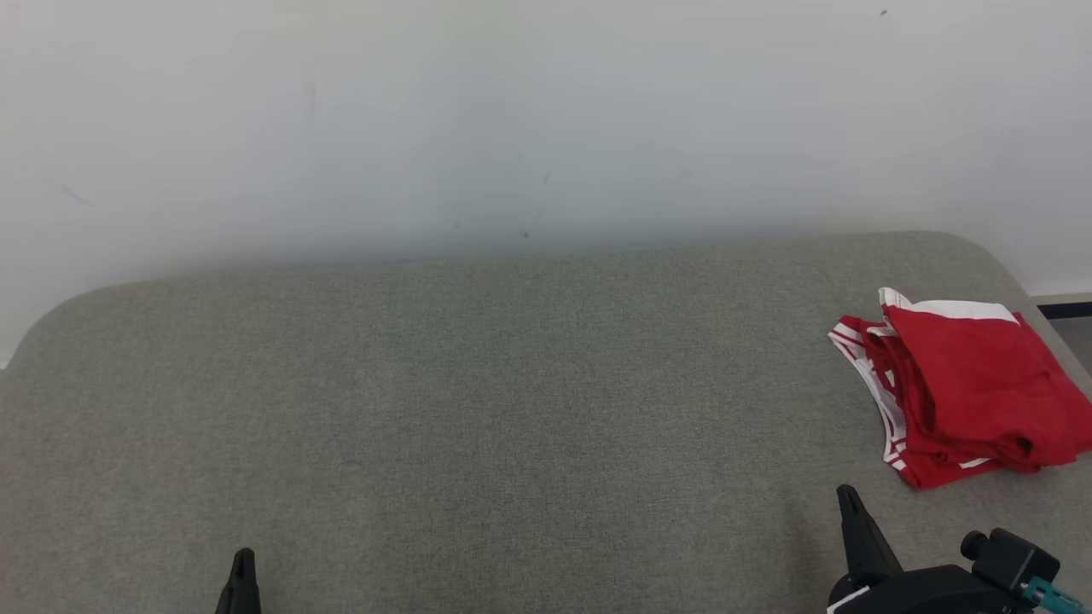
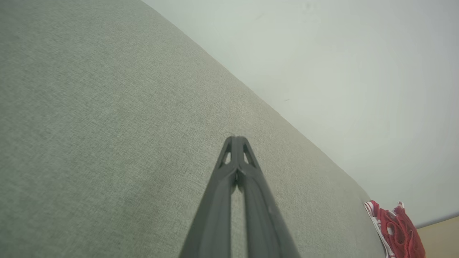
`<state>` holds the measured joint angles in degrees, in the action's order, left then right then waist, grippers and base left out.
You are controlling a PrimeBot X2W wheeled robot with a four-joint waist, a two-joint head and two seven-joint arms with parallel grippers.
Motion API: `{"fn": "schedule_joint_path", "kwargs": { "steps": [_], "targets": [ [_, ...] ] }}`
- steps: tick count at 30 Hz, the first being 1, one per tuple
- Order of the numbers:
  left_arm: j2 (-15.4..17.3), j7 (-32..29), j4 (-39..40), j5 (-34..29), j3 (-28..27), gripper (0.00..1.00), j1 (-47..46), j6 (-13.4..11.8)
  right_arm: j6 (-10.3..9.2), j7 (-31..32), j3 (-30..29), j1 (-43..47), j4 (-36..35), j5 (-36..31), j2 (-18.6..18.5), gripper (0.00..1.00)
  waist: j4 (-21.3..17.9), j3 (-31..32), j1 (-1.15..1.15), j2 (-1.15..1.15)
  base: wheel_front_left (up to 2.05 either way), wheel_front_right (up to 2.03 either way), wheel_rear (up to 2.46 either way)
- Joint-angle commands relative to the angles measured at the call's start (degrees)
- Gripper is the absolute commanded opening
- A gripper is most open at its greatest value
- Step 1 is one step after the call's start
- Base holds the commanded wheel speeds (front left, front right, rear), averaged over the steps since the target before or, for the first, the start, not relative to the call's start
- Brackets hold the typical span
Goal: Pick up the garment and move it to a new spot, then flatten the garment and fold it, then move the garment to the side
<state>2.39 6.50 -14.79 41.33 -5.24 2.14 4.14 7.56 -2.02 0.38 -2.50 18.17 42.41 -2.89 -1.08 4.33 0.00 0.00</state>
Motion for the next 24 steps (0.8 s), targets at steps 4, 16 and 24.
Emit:
{"fn": "schedule_joint_path", "kwargs": {
  "steps": [4, 16, 24],
  "targets": [
    [0.3, -1.1, 0.9, 4.4, -0.3, 0.0, -2.2, 0.6, -0.04, 0.6, -0.7, -1.9, -1.1, 4.2, 0.0, 0.0, 0.1, -0.2, 0.0, 0.0, 0.0, 0.0, 0.0],
    [0.4, -3.4, 0.9, 13.1, -0.6, 0.0, -3.6, 1.2, -0.05, 2.2, -1.9, -2.3, -1.7, 12.8, 0.0, 0.0, 0.2, -0.8, 0.0, 0.0, 0.0, 0.0, 0.0],
    [0.4, -4.7, 0.8, 18.6, -0.7, 0.0, -4.4, 1.5, -0.06, 3.1, -2.7, -2.7, -2.0, 18.1, 0.0, 0.0, 0.3, -1.2, 0.0, 0.0, 0.0, 0.0, 0.0]
  ]
}}
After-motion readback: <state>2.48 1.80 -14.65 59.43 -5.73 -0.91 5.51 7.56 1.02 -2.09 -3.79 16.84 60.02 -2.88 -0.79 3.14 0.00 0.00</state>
